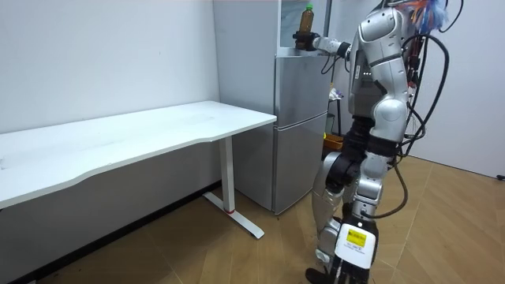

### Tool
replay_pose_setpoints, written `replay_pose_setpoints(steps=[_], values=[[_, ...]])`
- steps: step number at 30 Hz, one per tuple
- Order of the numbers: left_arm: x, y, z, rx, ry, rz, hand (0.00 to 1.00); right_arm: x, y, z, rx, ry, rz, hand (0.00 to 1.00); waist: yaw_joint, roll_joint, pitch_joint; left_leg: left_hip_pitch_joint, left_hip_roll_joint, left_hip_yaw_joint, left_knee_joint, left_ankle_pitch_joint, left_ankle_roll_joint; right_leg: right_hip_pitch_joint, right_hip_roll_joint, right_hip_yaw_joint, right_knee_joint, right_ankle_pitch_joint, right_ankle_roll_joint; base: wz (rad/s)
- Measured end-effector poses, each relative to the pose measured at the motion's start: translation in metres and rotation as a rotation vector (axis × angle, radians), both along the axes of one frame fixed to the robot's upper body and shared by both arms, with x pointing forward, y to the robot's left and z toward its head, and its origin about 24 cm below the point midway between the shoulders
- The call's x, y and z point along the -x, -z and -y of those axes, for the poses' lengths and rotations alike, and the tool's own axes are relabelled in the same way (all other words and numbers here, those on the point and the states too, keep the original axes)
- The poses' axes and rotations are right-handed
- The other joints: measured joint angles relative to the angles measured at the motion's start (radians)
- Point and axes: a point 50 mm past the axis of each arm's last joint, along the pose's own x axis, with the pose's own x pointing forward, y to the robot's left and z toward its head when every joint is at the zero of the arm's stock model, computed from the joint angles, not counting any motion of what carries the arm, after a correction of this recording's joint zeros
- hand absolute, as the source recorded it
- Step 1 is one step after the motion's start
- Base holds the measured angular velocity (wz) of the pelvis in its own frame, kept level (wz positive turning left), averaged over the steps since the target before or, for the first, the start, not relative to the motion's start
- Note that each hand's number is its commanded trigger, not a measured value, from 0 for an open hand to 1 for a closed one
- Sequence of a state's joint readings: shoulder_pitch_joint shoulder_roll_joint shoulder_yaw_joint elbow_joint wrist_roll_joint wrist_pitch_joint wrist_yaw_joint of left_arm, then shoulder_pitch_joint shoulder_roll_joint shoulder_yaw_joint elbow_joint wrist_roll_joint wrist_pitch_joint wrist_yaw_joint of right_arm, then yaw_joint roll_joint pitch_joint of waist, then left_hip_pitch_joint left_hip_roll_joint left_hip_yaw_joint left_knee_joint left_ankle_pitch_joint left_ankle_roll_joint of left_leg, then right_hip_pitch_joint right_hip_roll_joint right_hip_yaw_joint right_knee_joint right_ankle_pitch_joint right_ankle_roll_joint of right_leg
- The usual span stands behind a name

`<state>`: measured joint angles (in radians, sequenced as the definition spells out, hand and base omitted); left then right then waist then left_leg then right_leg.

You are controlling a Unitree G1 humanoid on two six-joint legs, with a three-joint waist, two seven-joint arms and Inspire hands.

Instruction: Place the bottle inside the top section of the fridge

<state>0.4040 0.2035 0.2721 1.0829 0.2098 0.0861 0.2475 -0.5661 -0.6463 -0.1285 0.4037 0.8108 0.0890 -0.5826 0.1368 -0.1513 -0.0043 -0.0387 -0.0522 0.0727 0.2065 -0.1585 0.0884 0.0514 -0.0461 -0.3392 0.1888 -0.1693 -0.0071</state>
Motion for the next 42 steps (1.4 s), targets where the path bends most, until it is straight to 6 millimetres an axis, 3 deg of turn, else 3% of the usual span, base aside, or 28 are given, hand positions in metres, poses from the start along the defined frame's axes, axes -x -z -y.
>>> replay_pose_setpoints(steps=[11,14,18,21,26,27,29,31,33,42], values=[[0.004,-0.002,-0.004,-0.008,0.000,-0.013,0.00,-0.006,-0.003,-0.008,0.039,0.039,-0.038,1.00,0.026,0.004,0.0007,0.012,0.002,-0.022,0.011,-0.001,-0.005,0.021,-0.004,-0.021,0.000,0.000,0.000,0.06],[0.003,-0.002,-0.004,-0.008,0.001,-0.011,0.00,-0.008,-0.012,-0.009,0.061,0.049,-0.028,1.00,0.029,0.003,0.0011,0.005,0.002,-0.025,0.016,-0.002,-0.006,0.017,-0.003,-0.025,-0.001,0.000,0.000,0.00],[-0.001,-0.003,-0.006,-0.014,0.011,0.006,0.00,-0.013,-0.040,-0.013,0.096,0.051,0.030,1.00,0.024,0.002,0.0000,-0.007,0.002,-0.027,0.015,-0.001,-0.007,0.006,-0.004,-0.033,-0.002,0.000,0.000,0.00],[0.000,-0.004,-0.009,-0.022,0.029,0.000,0.00,-0.012,-0.049,-0.005,0.133,0.051,0.038,1.00,0.032,-0.003,-0.0006,0.001,0.002,-0.029,0.015,-0.001,-0.007,0.022,-0.002,-0.051,-0.003,0.000,0.000,0.05],[0.002,-0.005,-0.010,-0.014,0.027,-0.010,0.00,-0.013,-0.029,0.012,0.106,0.084,-0.049,1.00,0.037,-0.015,-0.0040,0.004,0.001,-0.047,0.029,-0.008,-0.006,0.038,-0.004,-0.076,-0.003,0.000,0.000,0.11],[0.003,-0.005,-0.010,-0.010,0.026,-0.013,0.00,-0.013,-0.024,0.016,0.099,0.094,-0.074,1.00,0.049,-0.009,0.0003,0.001,0.001,-0.048,0.034,-0.011,-0.006,0.037,-0.004,-0.074,-0.003,0.000,0.000,0.00],[0.003,-0.005,-0.011,-0.009,0.026,-0.016,0.00,-0.013,-0.014,0.021,0.095,0.107,-0.119,1.00,0.059,-0.010,-0.0006,-0.002,0.000,-0.050,0.036,-0.010,-0.006,0.036,-0.004,-0.075,-0.003,0.000,0.000,0.02],[0.003,-0.006,-0.012,-0.011,0.027,-0.017,0.00,-0.013,0.001,0.026,0.095,0.101,-0.185,1.00,0.064,0.001,0.0040,-0.015,-0.001,-0.059,0.051,-0.010,-0.006,0.033,-0.004,-0.079,-0.003,0.000,0.000,0.10],[0.005,-0.006,-0.012,-0.011,0.026,-0.024,0.00,-0.015,-0.008,0.024,0.115,0.094,-0.150,1.00,0.065,0.010,0.0045,-0.023,-0.001,-0.060,0.054,-0.009,-0.007,0.027,-0.005,-0.079,-0.002,0.000,0.000,0.02],[0.001,-0.010,-0.021,-0.036,0.033,-0.032,0.00,-0.021,0.002,0.029,0.112,0.062,-0.217,1.00,0.094,0.009,0.0069,-0.029,0.001,-0.067,0.072,-0.007,-0.012,0.032,0.003,-0.079,-0.022,-0.003,-0.016,0.04]])
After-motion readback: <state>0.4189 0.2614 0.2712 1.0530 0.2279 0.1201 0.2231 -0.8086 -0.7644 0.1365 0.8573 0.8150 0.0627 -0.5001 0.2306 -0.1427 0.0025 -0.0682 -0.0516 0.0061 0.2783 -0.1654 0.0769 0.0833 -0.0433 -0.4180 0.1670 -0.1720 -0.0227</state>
